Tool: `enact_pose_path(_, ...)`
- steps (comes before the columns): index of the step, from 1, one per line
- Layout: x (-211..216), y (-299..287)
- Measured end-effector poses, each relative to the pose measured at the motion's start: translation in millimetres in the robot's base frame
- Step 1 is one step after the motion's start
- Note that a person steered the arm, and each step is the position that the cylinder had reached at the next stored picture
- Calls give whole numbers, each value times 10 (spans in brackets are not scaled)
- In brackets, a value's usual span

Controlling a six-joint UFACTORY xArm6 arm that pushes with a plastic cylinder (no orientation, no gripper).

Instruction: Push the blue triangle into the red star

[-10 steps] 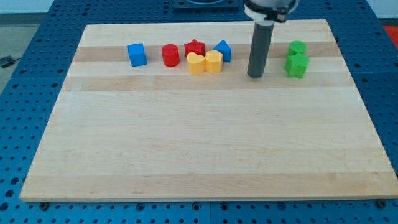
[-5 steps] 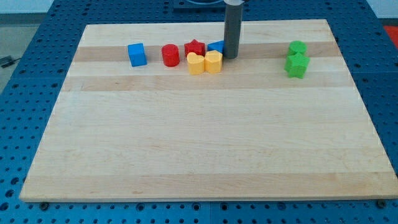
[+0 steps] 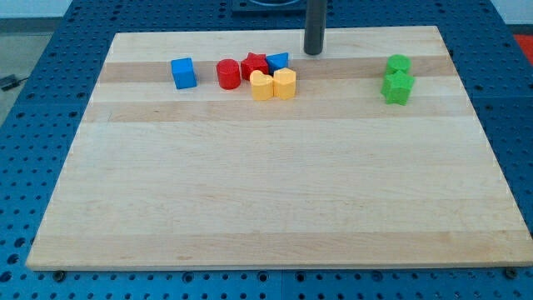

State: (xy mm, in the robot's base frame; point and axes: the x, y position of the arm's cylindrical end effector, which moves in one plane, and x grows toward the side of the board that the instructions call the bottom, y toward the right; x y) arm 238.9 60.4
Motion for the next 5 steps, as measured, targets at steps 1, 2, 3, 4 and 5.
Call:
enact_pose_path(1,3,-74)
enact_pose_path(2,205,-175)
enact_pose_path(3,399,-289)
enact_pose_path(4,448,-317)
enact_pose_path(5,446,-321)
